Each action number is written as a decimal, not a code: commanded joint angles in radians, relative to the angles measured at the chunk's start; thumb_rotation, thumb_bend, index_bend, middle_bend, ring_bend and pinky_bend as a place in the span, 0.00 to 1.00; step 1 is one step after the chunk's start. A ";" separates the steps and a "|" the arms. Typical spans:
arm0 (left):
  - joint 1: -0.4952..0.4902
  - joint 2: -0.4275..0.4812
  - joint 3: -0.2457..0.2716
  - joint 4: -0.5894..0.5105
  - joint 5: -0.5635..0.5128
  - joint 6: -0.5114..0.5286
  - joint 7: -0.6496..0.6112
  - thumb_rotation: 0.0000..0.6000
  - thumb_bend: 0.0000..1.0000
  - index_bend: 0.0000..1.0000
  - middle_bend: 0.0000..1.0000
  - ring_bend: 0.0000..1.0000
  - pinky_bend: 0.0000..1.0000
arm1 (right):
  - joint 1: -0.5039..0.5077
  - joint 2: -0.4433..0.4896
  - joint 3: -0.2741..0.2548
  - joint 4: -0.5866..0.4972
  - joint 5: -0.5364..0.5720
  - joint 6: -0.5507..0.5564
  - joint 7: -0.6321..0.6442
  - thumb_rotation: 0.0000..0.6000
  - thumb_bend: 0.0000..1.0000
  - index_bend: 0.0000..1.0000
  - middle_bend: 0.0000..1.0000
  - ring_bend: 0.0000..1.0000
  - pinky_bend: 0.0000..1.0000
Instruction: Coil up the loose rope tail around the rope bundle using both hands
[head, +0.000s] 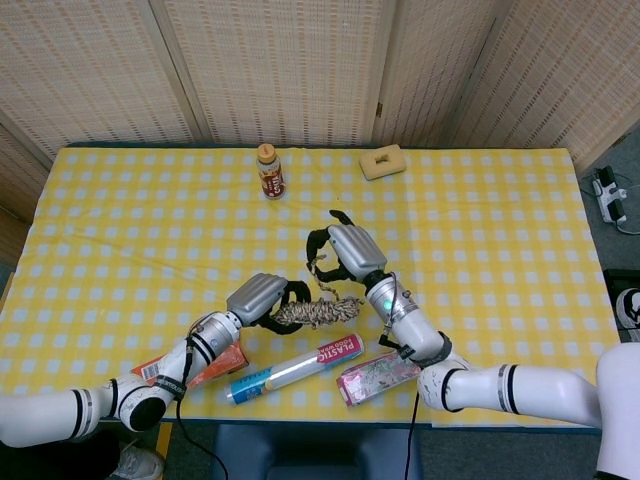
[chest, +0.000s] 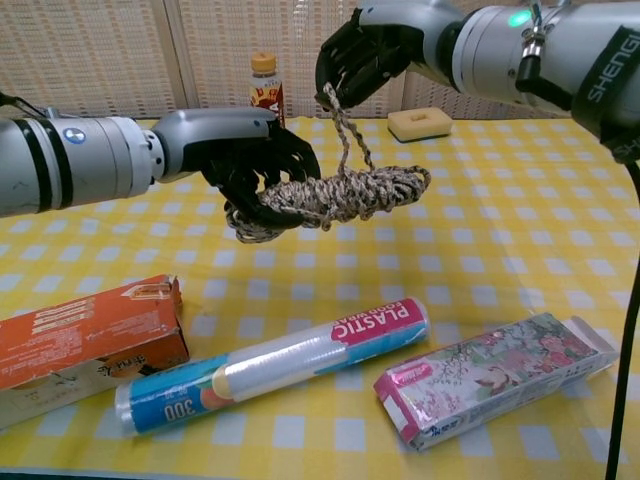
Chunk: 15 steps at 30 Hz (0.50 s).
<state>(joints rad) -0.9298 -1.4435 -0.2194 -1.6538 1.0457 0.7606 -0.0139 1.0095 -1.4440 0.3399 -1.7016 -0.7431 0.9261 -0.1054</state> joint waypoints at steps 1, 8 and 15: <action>-0.028 -0.027 0.005 -0.014 -0.165 0.054 0.124 1.00 0.68 0.78 0.83 0.75 0.76 | -0.011 -0.003 -0.005 -0.029 -0.025 0.028 -0.018 1.00 0.53 0.80 0.53 0.39 0.00; -0.047 -0.067 -0.012 -0.014 -0.380 0.172 0.252 1.00 0.68 0.79 0.83 0.77 0.76 | -0.041 -0.006 -0.026 -0.091 -0.090 0.119 -0.075 1.00 0.53 0.80 0.56 0.43 0.00; -0.028 -0.088 -0.070 -0.021 -0.495 0.245 0.238 1.00 0.68 0.79 0.84 0.78 0.77 | -0.067 -0.021 -0.061 -0.138 -0.147 0.219 -0.183 1.00 0.53 0.80 0.59 0.46 0.00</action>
<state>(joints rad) -0.9640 -1.5241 -0.2732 -1.6725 0.5643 0.9862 0.2271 0.9528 -1.4591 0.2899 -1.8240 -0.8760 1.1261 -0.2697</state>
